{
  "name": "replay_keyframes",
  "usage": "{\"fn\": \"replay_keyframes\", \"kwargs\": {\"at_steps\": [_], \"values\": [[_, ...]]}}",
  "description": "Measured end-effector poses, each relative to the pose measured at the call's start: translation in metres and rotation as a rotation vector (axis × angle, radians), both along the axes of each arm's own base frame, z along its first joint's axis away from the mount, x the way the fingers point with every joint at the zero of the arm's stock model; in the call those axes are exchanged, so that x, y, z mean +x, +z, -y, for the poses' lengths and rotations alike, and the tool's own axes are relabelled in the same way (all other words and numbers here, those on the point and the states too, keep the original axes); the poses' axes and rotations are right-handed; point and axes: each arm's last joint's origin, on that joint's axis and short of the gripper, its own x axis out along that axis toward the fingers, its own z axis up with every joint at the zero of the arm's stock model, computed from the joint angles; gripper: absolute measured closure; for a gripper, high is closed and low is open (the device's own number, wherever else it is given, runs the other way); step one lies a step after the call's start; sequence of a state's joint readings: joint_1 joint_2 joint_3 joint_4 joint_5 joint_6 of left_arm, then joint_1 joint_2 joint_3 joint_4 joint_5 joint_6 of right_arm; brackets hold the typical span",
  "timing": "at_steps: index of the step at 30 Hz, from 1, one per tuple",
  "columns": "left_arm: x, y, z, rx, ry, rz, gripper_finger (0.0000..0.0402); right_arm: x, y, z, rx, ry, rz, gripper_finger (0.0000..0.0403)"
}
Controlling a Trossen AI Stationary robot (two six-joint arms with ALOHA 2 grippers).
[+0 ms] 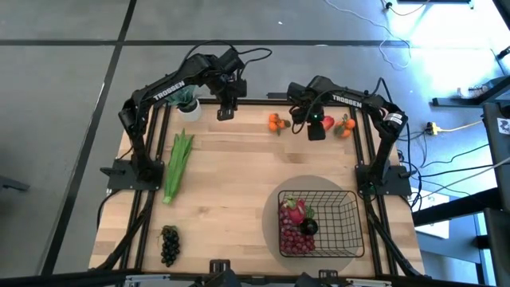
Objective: Build produce basket
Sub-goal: Put the red mango into the black wire basket
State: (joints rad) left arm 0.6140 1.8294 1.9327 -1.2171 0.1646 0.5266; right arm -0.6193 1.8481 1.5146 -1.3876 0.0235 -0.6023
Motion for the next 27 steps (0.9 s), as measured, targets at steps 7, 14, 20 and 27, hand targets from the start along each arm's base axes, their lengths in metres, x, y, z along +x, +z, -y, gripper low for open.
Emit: {"fn": "replay_keyframes", "kwargs": {"at_steps": [7,14,20,27], "values": [[0.000,0.000,0.000,0.000,0.000,0.000,0.0331,-0.001,0.000,0.000,-0.008,-0.049,-0.016,0.0203],[0.000,0.000,0.000,0.001,0.000,0.001,0.0331,-0.005,0.000,0.006,0.003,-0.069,-0.011,0.0095],[0.000,0.000,0.000,0.001,0.000,0.001,0.0331,-0.014,0.000,0.015,0.077,-0.137,0.026,0.0034],[0.000,0.000,0.000,0.001,0.000,0.001,0.0331,-0.015,0.000,0.016,0.042,-0.174,-0.002,0.0028]]}}
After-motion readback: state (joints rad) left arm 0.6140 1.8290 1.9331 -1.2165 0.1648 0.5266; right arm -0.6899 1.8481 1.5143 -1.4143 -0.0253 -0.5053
